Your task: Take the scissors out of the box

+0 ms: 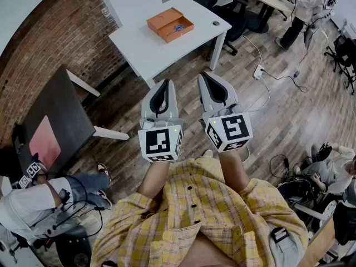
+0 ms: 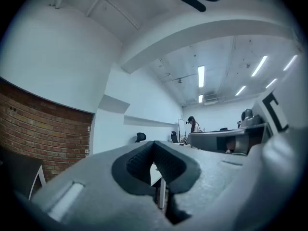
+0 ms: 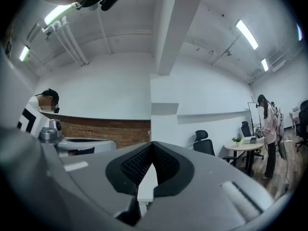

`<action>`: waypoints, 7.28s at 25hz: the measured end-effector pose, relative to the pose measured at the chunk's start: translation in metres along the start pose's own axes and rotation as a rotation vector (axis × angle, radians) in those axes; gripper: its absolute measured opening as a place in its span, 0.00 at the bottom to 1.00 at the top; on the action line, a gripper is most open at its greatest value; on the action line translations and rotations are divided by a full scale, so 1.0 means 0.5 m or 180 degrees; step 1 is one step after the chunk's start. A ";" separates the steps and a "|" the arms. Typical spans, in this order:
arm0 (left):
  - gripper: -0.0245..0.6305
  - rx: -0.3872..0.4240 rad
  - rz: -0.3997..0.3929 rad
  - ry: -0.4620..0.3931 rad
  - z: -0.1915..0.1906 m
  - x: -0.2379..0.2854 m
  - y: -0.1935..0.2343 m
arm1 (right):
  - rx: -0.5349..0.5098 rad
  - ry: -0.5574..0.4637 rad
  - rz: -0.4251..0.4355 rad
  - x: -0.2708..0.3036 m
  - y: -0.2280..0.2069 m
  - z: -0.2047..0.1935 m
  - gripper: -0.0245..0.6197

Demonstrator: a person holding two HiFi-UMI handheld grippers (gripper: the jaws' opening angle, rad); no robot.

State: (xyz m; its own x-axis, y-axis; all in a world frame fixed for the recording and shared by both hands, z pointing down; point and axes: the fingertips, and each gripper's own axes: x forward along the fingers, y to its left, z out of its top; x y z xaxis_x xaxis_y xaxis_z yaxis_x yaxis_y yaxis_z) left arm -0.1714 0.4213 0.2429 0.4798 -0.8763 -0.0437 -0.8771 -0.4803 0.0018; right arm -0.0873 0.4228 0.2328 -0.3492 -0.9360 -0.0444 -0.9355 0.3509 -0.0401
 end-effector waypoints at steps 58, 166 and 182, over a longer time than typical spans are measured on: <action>0.04 0.0002 0.0250 0.0297 -0.132 0.558 0.095 | 0.0136 0.0171 0.0141 0.442 -0.372 -0.089 0.05; 0.08 0.0701 -0.0566 0.2411 -0.645 1.336 0.377 | 0.0548 0.1058 0.0285 1.210 -0.758 -0.383 0.05; 0.19 0.1171 -0.1037 0.2944 -0.760 1.349 0.367 | 0.0575 0.1099 0.0249 1.219 -0.771 -0.403 0.05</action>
State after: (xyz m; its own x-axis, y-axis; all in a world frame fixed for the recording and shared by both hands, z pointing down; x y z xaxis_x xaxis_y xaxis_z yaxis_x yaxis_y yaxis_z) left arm 0.0000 -0.2721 0.5935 0.3880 -0.4679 0.7940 -0.5806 -0.7932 -0.1837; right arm 0.0498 -0.2883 0.4224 -0.4451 -0.8496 0.2828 -0.8918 0.3919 -0.2263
